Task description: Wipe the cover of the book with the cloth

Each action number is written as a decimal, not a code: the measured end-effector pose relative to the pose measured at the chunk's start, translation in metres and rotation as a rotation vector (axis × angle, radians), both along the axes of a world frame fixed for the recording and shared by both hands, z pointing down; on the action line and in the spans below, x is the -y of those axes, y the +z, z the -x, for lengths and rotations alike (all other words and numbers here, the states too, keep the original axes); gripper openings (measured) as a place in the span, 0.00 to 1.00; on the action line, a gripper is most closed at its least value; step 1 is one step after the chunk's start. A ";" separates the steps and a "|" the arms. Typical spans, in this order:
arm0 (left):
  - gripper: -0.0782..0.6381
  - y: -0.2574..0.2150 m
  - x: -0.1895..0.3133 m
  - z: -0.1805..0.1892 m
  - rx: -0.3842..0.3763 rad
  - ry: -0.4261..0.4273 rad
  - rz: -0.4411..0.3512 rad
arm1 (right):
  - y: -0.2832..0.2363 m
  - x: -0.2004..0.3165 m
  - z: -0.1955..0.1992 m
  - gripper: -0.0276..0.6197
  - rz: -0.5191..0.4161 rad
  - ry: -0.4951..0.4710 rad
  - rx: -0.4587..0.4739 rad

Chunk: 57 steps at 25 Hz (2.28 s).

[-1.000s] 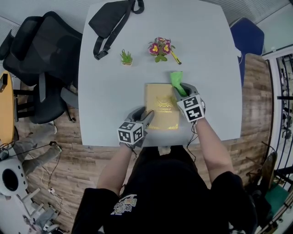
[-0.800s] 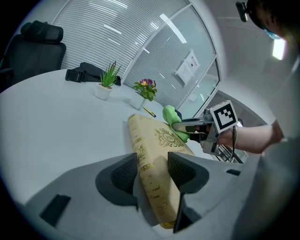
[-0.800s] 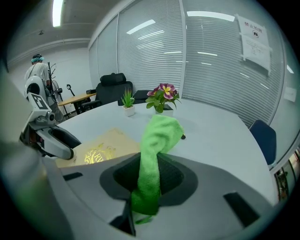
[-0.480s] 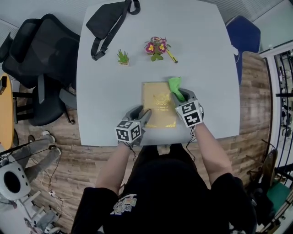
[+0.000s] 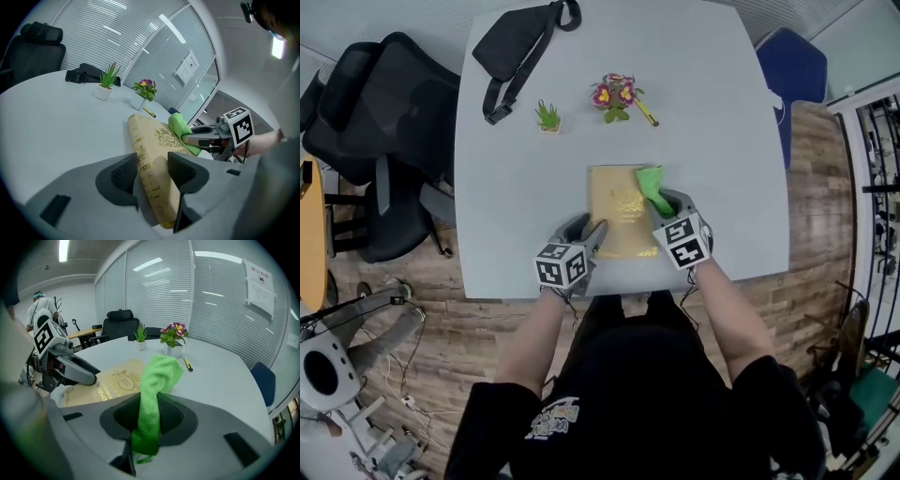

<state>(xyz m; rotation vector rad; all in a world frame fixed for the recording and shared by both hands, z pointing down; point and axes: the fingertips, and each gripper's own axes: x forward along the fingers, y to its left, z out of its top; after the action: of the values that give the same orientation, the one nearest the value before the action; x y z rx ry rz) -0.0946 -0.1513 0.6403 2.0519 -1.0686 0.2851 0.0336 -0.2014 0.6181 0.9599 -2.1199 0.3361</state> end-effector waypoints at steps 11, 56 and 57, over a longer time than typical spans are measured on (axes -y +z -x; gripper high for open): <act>0.39 0.002 0.001 0.000 -0.001 -0.001 0.004 | -0.013 -0.023 0.045 0.19 -0.007 -0.129 0.014; 0.39 0.001 0.001 0.000 -0.007 0.005 -0.001 | 0.000 0.026 0.014 0.19 -0.023 0.055 0.084; 0.39 0.001 0.001 0.000 -0.006 0.005 -0.001 | 0.001 0.026 0.010 0.19 -0.025 0.062 0.082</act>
<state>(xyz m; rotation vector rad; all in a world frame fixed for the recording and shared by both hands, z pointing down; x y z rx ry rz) -0.0945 -0.1520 0.6417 2.0549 -1.0600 0.2805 0.0232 -0.2277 0.6186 1.0445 -2.1759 0.3867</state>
